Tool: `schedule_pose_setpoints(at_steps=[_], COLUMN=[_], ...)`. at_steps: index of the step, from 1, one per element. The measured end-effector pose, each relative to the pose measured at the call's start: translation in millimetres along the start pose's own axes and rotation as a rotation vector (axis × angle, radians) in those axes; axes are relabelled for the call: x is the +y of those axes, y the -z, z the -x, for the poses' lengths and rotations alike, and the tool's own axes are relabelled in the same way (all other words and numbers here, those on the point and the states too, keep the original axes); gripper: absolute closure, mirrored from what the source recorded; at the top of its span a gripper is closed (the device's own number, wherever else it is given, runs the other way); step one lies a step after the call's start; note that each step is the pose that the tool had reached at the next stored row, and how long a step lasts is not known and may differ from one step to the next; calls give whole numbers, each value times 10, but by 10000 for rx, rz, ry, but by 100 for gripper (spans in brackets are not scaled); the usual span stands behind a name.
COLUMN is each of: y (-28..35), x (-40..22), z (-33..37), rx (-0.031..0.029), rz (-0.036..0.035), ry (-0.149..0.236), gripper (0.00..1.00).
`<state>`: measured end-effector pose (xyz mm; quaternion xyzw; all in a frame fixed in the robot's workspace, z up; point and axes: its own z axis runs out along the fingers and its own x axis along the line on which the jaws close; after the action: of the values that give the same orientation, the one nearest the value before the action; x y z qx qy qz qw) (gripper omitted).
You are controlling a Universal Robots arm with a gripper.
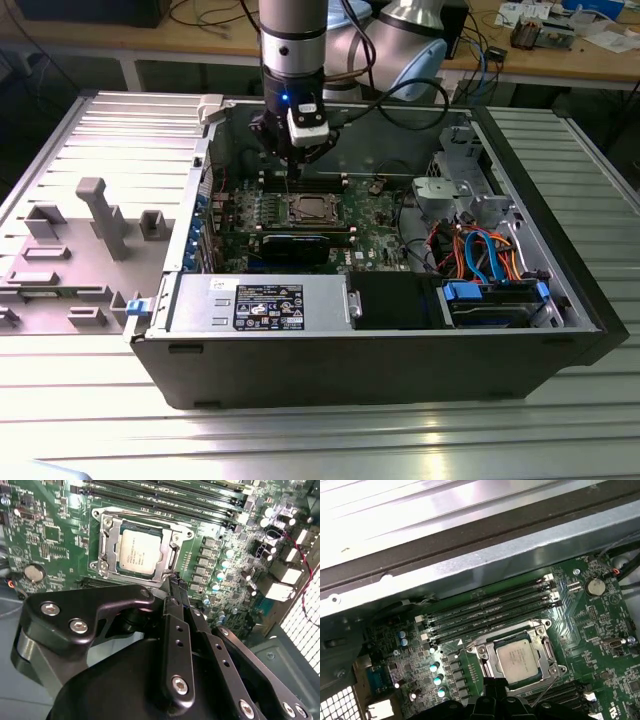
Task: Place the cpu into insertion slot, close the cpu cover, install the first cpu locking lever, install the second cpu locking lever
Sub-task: 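Install the first cpu locking lever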
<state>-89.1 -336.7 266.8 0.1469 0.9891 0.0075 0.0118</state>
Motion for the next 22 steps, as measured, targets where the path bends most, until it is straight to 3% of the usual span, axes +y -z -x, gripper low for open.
schedule_pose_setpoints(at_steps=[6,13,15,18,22], y=[-8,-8,-8,-10,-10], x=[-9,-9,-9,-12,-34], z=[-32,-32,-32,-40,-111], rx=[14,16,26,34,39], rz=[18,20,32,44,45], ry=[682,758,1324,1858,2022], gripper=[89,89,89,89,89])
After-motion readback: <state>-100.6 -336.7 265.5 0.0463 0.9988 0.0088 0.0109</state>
